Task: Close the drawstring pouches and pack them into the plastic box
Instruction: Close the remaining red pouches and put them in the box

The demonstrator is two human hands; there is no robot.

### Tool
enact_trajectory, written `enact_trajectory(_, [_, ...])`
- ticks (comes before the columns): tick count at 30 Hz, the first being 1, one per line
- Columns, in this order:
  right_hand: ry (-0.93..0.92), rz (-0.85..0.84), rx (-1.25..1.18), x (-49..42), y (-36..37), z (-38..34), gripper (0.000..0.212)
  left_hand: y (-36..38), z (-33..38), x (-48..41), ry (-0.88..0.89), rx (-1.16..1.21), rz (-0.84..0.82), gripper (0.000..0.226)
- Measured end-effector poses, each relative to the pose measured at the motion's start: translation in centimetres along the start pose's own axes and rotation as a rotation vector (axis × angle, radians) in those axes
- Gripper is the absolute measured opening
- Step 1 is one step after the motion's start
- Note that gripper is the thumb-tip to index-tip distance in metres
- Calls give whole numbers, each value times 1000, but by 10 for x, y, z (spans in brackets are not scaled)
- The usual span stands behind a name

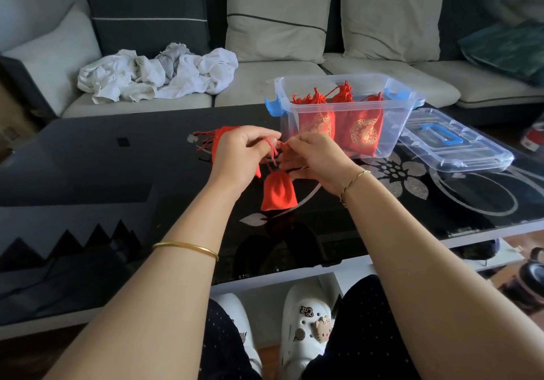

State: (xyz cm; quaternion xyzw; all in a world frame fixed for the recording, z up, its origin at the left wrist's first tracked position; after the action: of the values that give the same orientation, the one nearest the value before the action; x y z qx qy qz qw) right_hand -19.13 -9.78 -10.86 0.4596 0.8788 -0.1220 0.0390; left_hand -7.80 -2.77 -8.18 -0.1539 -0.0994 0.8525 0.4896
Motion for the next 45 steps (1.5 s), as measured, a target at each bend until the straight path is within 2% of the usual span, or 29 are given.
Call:
enact_trajectory(4, [-10, 146, 128, -2, -16, 2, 26, -4, -19, 1, -237, 121, 15, 21])
enact_trajectory(6, [68, 195, 34, -2, -19, 13, 29, -9, -29, 1, -356, 176, 86, 25])
enact_trajectory(9, [227, 300, -510, 3, -13, 32, 30, -11, -40, -1, -479, 204, 138, 35])
enact_trajectory(11, [287, 316, -908, 5, -1, 34, 36, -5, -43, -1, -510, 374, 104, 42])
enact_trajectory(12, [302, 307, -1033, 5, 4, 34, 39, -1, -40, -1, -498, 488, 70, 45])
enact_trajectory(14, [320, 295, -1123, 5, 10, 34, 45, 5, -34, 0, -458, 664, -6, 47])
enact_trajectory(18, [367, 349, -1059, 6, 11, 42, 46, 13, -32, -2, -433, 787, -55, 40])
enact_trajectory(22, [411, 450, -1048, 7, 1, 54, 37, 3, -40, -4, -444, 923, 73, 38])
enact_trajectory(25, [428, 477, -1021, 10, -1, 58, 35, 2, -43, -5, -483, 1042, 101, 38])
enact_trajectory(27, [407, 492, -957, 11, -4, 59, 34, 4, -42, -6, -485, 903, 97, 38])
enact_trajectory(29, [355, 474, -851, 9, -9, 55, 32, 5, -39, -6, -460, 621, 55, 36])
enact_trajectory(35, [59, 271, -406, -1, -7, 9, 27, 20, -37, -3, -339, 13, -218, 13])
enact_trajectory(38, [0, 229, -211, -4, -2, -1, 29, 24, -33, -2, -296, -28, -224, 10])
enact_trajectory(41, [137, 191, -167, -2, 1, 10, 39, 25, -35, -2, -313, 12, -205, 16])
enact_trajectory(43, [206, 156, -138, 2, 5, 17, 31, 25, -38, -3, -342, 42, -196, 19])
enact_trajectory(45, [190, 117, -93, 3, 8, 17, 17, 26, -40, -3, -379, 88, -196, 17])
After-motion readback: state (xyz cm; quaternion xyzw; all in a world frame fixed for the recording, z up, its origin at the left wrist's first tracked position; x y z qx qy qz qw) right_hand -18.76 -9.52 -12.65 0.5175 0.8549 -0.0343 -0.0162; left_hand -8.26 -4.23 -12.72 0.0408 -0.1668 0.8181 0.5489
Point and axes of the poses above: each hand's wrist, its own x-axis away from the middle knuckle, its own y-axis out of the palm, z = x × y, the point moved 8 cm from there along -x, towards the middle knuckle, and after that the axes turned 12 degrees about -y, right-handed, at the moved point
